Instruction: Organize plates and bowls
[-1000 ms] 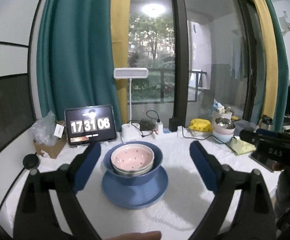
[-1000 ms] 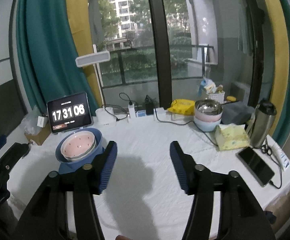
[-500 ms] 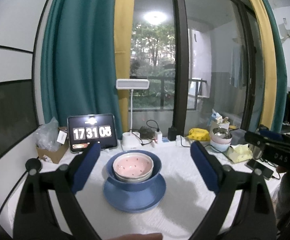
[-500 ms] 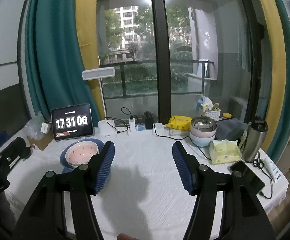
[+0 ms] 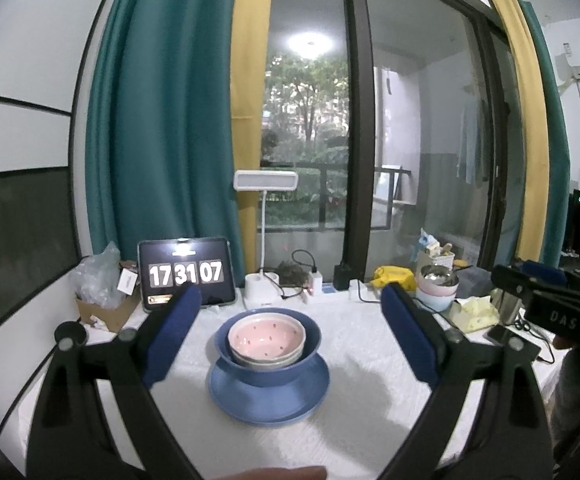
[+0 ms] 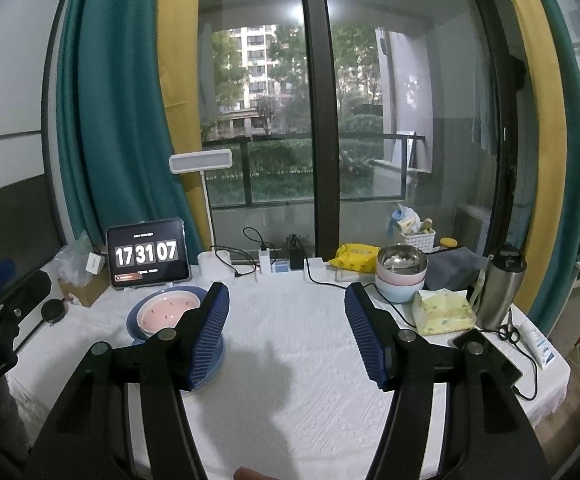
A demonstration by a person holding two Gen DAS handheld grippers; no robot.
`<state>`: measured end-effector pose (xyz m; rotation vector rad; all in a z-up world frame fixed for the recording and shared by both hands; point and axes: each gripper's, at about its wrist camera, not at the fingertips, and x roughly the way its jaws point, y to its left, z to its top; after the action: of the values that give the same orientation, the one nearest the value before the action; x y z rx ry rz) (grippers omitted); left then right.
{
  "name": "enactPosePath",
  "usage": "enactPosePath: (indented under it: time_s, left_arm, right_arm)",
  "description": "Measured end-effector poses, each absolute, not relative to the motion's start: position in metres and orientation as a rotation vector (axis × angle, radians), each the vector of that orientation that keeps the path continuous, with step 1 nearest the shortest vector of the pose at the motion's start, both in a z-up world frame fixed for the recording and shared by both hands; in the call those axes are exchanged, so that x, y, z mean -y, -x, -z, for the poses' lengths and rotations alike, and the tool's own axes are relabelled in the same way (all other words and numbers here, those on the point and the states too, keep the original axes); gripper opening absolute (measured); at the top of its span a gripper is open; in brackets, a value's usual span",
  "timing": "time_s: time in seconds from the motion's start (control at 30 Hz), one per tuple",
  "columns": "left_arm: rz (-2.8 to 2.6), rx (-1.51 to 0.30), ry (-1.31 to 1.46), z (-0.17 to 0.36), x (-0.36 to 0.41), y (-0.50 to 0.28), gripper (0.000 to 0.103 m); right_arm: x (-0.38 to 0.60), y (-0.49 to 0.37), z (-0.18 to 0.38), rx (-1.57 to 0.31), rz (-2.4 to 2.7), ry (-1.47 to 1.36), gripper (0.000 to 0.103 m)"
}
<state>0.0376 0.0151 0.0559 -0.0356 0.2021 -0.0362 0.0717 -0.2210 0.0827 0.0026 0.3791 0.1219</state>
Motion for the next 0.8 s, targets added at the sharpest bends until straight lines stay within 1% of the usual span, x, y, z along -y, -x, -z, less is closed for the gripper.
enactPosePath:
  time_s: [0.8]
  left_arm:
    - [0.042,-0.196,0.028,-0.059,-0.0148,-0.0362,0.093]
  right_arm:
    - [0.221,-0.0685,-0.0859,-0.373,-0.12,-0.002,0.064]
